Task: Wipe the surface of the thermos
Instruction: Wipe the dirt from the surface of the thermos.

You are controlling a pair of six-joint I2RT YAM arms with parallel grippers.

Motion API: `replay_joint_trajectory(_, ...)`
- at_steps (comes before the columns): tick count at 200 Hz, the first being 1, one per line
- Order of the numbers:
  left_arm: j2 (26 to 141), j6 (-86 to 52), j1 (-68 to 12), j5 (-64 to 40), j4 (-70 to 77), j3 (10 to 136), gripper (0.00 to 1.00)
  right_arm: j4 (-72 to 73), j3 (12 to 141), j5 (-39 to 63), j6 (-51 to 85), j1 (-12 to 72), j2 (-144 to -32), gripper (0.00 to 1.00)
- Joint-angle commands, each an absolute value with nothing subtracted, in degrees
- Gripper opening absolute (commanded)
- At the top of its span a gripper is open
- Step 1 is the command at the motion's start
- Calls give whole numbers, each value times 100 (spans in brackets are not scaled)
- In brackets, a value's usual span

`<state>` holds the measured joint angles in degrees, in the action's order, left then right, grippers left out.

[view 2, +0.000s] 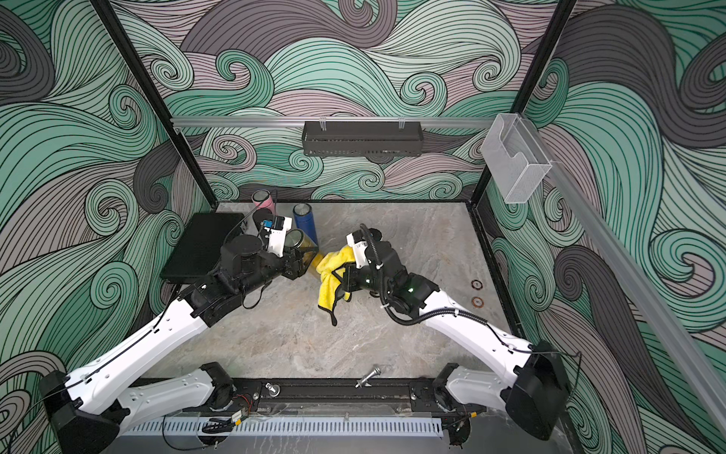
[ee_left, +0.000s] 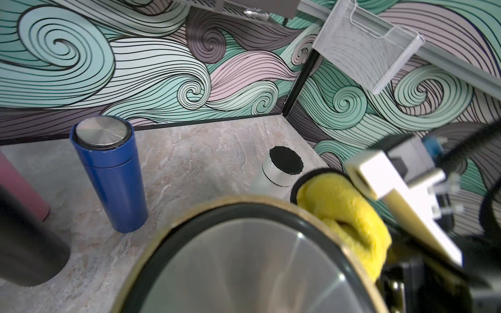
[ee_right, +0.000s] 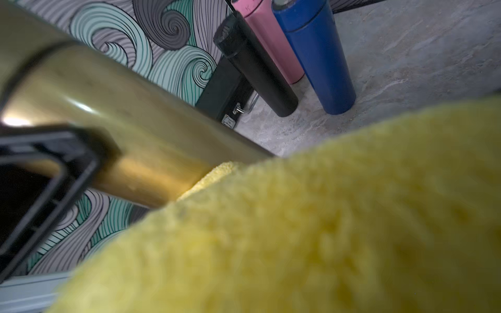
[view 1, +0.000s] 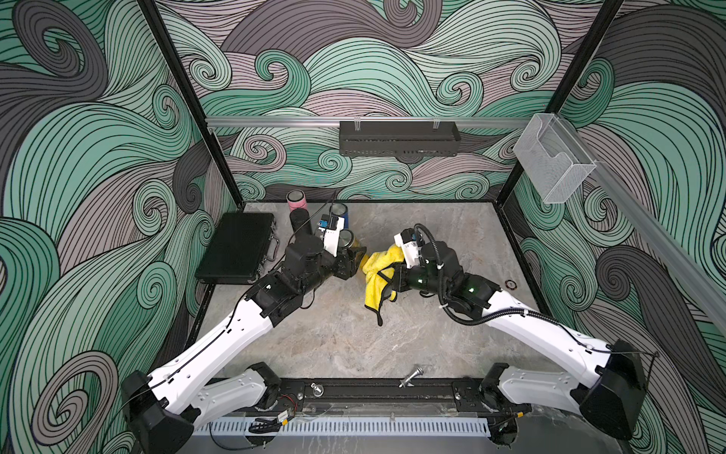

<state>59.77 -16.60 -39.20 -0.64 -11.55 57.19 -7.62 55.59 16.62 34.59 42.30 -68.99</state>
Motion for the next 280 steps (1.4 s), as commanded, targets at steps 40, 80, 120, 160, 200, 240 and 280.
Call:
replay_joint_trajectory(40, 5626, -729, -3865, -966, -390, 5565, 0, -153, 6120, 3982, 4307, 3737, -7148, 0)
replay_joint_trajectory(80, 5240, -549, -3738, -1220, 54, 5199, 0, -747, 5416, 3860, 4192, 3700, -6985, 0)
replay_joint_trajectory(120, 4980, -183, -3668, -1497, 123, 4971, 0, -1972, 5415, 3377, 3609, 3696, -6952, 0)
replay_joint_trajectory(160, 5257, 216, -3639, -2521, -428, 5252, 0, -1724, 6340, 4446, 3423, 3511, -7215, 0)
replay_joint_trajectory(200, 5654, 358, -3631, -3540, -810, 5639, 0, -2171, 7548, 5751, 2967, 3354, -7832, 0)
replay_joint_trajectory(240, 5473, 452, -3621, -3601, -874, 5621, 0, -2634, 7171, 5992, 2582, 3359, -8039, 0)
replay_joint_trajectory(280, 5394, 543, -3615, -3634, -1038, 5660, 0, -2793, 6290, 5952, 2346, 3352, -7967, 0)
